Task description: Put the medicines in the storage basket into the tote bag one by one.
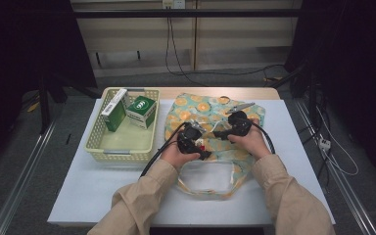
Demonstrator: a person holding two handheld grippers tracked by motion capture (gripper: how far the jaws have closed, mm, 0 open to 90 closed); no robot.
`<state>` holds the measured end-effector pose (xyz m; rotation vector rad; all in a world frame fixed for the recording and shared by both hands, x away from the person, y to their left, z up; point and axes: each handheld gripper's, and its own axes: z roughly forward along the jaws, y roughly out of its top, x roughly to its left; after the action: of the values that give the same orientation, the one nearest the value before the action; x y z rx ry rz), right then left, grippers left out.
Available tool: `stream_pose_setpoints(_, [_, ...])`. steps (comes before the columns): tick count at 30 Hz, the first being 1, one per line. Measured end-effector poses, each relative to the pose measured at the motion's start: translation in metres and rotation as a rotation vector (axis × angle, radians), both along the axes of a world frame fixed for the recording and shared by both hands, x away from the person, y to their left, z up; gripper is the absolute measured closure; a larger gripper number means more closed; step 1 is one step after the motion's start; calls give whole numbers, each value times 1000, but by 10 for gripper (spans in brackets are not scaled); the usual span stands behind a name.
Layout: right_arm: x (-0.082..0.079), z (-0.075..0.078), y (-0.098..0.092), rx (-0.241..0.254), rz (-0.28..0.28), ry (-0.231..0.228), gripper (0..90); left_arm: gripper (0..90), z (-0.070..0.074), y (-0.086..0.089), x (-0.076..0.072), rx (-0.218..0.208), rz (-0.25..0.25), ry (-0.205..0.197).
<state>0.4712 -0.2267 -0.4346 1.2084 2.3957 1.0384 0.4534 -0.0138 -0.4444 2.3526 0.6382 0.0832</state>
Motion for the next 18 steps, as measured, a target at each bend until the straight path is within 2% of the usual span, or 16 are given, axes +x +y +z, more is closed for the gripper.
stream_pose_setpoints(2, [-3,-7,-4,-10,0,15,361,205,-1,0,0,-8,10,1])
stream_pose_setpoints(4, [-3,-13,-10,-34,-29,21,365,205,-2,1,0,-2,5,0])
stream_pose_setpoints(6, [-4,-18,-17,-34,-54,25,380,205,-3,0,0,-12,12,2])
stream_pose_setpoints(7, [-3,-21,-20,-34,-58,27,389,205,-3,2,1,12,-4,-1])
stream_pose_setpoints(8, [-3,-21,-22,-22,-54,25,400,205,-3,2,1,8,-1,6])
stream_pose_setpoints(9, [-3,-22,-22,-24,-50,21,410,205,-5,1,1,-14,14,11])
stream_pose_setpoints(10, [-3,-22,-22,-32,-47,16,423,204,-5,1,1,-15,12,14])
stream_pose_setpoints(11, [-3,-22,-20,-49,-41,8,470,205,-6,1,1,-12,13,9])
stream_pose_setpoints(12, [-3,-21,-18,-67,-27,-10,555,205,-5,0,0,4,27,-11])
stream_pose_setpoints(13, [-3,-21,-16,-56,-16,-9,652,205,-6,0,1,-13,15,2])
stream_pose_setpoints(15, [-3,-21,-13,-57,-3,-12,843,205,-6,-1,2,-10,3,0])
stream_pose_setpoints(16, [-3,-20,-11,-57,6,-8,867,205,-6,-1,1,-15,15,0])
stream_pose_setpoints(17, [-2,-19,-9,-63,1,-4,885,205,-4,-1,2,17,11,-21])
stream_pose_setpoints(18, [-2,-18,-9,-68,-10,5,897,205,-4,-2,2,-14,16,-2])
